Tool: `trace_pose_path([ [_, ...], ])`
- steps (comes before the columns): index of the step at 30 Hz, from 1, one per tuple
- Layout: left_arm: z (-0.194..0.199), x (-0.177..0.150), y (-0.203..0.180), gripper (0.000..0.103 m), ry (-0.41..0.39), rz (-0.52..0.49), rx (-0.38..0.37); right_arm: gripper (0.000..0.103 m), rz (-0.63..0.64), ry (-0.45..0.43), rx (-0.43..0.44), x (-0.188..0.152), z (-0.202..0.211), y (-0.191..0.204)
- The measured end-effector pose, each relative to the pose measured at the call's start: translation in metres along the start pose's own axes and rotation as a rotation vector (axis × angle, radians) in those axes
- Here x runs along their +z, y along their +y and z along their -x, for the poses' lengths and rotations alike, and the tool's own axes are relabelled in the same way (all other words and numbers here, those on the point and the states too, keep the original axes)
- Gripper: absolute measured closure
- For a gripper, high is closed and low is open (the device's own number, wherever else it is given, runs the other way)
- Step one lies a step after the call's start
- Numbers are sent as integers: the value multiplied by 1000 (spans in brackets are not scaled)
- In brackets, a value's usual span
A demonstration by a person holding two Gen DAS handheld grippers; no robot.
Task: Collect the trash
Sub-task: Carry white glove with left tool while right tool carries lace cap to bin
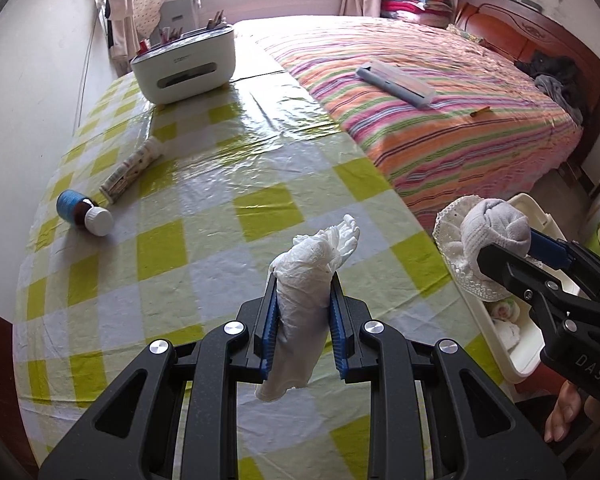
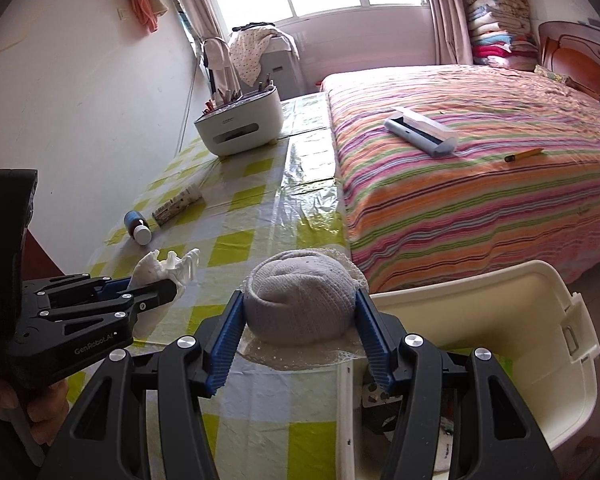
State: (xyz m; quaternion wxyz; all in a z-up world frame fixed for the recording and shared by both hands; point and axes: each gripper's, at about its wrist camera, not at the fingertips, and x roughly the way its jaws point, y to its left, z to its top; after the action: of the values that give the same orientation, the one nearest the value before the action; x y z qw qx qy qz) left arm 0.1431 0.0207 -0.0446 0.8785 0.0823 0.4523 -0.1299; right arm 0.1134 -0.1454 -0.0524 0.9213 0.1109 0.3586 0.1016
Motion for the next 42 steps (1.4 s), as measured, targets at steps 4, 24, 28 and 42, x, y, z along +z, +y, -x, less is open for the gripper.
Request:
trace_pose_path([
  [4, 0, 0, -12, 81, -3, -23, -3, 50, -22, -15, -7, -3, 7, -8],
  [24, 4, 0, -68, 81, -13, -113, -52, 49, -125, -68, -58, -12, 36, -46],
  [28, 4, 0, -78, 81, -13, -126, -57, 49, -139, -79, -61, -13, 40, -53],
  [42, -1, -2, -117, 81, -6, -185, -87, 49, -177, -104, -90, -16, 58, -75],
])
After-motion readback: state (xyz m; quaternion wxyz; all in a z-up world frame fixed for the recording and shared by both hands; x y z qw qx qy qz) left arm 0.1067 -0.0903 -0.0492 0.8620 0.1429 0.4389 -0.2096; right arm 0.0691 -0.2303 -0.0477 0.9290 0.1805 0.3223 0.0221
